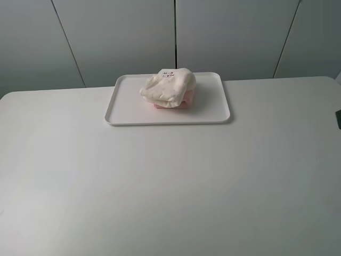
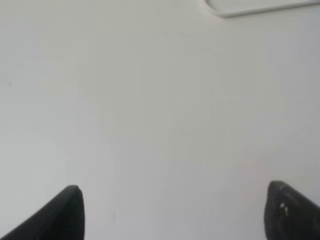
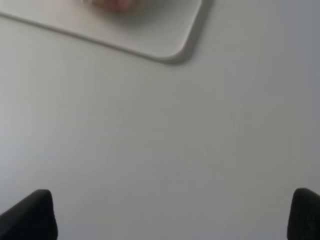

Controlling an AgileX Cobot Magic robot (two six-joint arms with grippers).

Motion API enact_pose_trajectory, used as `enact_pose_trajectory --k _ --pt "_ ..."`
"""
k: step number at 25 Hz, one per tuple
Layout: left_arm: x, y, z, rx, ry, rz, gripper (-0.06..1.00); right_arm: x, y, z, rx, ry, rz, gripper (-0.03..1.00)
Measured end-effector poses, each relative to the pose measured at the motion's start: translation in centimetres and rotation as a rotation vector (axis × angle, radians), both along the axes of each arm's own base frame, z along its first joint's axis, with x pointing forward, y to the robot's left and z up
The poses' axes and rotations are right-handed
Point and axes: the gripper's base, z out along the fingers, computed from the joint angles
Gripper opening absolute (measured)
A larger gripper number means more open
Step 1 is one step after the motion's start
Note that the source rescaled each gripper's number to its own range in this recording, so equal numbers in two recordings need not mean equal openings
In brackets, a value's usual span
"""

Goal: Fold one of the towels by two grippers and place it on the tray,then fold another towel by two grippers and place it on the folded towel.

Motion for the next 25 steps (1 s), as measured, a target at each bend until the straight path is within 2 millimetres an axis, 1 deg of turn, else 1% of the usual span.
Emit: enact_pose_trajectory --k 4,8,16,20,23,25 --pt "-2.9 0.2 -0.4 -0.023 -0.063 0.019 0.95 -3.4 -1.2 0.5 0.029 -0.09 -0.002 1.0" --pt "-5.6 0.2 -1.1 -0.06 -0.131 0.014 0.95 -6.0 -2.1 0.2 0.039 -0.117 -0.003 1.0" --pt "-10.2 0.4 -2.7 -0.096 -0.307 -0.002 0.95 -9.3 -3.3 -0.3 0.076 -0.228 -0.001 1.0" --pt "-11.6 0.5 -3.5 -0.101 -0.373 -0.005 0.95 -10.5 -3.7 -0.5 0.078 -0.3 0.014 1.0" --pt "-11.4 0.4 -4.4 -0.1 -0.334 -0.006 0.95 -10.7 -3.7 -0.6 0.052 -0.318 0.043 1.0" --pt "-11.2 0.4 -5.1 -0.102 -0.308 -0.007 0.95 -10.5 -3.5 -1.0 0.034 -0.307 0.078 1.0"
